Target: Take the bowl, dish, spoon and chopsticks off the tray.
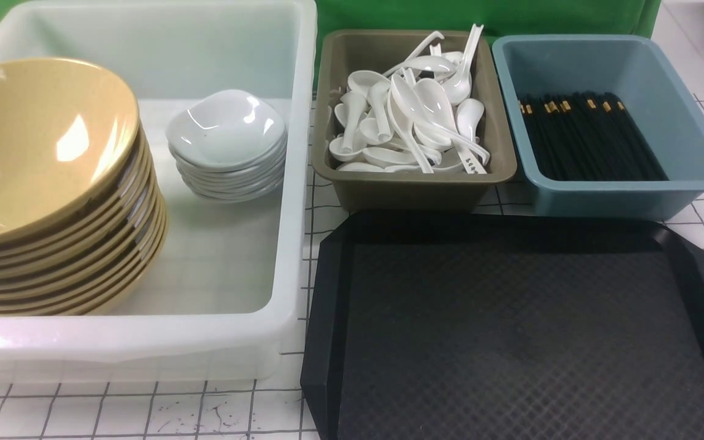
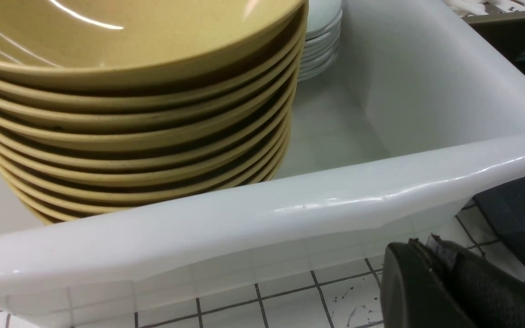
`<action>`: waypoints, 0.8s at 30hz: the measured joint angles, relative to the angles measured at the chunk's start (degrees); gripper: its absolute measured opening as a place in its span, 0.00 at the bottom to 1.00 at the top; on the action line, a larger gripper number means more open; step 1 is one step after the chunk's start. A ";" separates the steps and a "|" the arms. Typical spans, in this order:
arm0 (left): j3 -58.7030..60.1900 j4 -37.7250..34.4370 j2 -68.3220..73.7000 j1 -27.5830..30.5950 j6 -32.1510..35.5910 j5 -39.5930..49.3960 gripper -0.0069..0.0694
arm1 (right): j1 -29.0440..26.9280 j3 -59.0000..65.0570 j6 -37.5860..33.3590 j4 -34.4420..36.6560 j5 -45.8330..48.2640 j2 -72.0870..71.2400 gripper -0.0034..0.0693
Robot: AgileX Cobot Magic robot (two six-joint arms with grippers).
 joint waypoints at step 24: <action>0.00 0.00 0.00 0.00 0.00 0.00 0.07 | -0.78 0.01 -0.06 -0.47 3.22 -0.43 0.10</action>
